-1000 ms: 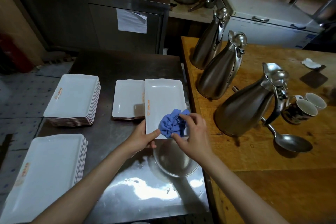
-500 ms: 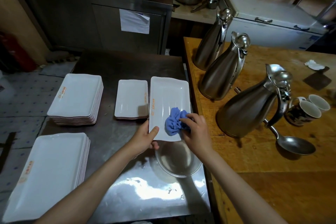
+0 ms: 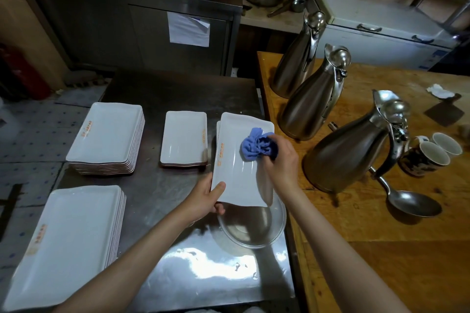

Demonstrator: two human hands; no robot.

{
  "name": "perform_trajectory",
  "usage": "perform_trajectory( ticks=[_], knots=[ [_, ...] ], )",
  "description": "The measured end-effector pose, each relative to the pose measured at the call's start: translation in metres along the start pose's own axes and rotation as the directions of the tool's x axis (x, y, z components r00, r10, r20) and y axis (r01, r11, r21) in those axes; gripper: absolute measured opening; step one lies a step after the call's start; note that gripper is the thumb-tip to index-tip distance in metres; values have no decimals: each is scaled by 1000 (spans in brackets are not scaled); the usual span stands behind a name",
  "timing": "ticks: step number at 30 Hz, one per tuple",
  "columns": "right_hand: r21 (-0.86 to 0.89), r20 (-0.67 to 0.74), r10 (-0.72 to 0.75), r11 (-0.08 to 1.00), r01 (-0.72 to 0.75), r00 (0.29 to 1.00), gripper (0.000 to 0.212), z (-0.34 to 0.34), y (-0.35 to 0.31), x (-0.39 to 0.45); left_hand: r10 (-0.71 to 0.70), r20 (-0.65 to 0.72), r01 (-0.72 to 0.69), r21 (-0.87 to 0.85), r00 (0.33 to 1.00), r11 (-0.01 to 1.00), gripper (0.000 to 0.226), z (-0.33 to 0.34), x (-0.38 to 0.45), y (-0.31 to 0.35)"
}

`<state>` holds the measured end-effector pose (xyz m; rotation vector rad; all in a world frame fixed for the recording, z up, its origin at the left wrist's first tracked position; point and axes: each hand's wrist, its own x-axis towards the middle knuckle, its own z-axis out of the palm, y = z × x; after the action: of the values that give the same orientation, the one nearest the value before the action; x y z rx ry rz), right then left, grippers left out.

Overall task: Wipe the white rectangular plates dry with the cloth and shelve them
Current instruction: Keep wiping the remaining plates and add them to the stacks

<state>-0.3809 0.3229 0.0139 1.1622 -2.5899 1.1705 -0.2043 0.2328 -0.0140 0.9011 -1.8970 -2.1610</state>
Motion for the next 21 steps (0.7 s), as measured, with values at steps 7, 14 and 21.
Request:
perform_trajectory(
  ticks=[7,14,21],
  knots=[
    [1,-62,75,997,-76,995,39,-2,-6,17,-31,43,30,18,999,999,29,-2,-6,1],
    [-2,-7,57,998,-57,998,34,3,-11,21,-28,51,25,53,998,998,29,-5,-6,1],
    [2,156,-85,996,85,984,27,11,-19,7,-36,13,35,76,999,996,29,-5,-3,-4]
  ],
)
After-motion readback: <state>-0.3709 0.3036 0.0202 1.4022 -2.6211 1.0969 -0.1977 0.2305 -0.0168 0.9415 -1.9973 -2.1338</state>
